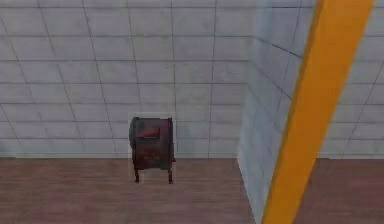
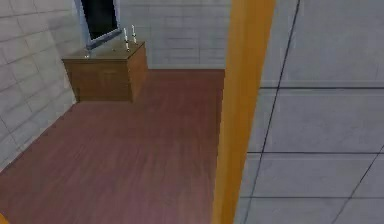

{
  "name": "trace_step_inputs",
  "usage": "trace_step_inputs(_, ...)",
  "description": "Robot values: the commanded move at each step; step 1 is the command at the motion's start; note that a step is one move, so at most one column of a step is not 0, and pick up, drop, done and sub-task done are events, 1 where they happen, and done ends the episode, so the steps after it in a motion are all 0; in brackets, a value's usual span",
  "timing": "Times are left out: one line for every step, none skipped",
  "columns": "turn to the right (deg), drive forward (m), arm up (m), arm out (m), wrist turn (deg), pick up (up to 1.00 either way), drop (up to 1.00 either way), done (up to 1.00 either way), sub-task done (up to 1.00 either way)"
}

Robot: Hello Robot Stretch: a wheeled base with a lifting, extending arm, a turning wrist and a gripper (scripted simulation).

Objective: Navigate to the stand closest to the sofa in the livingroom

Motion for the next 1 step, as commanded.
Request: trace_step_inputs(-36.0,0.0,0.0,0.0,0.0,0.0,0.0,0.0,0.0)
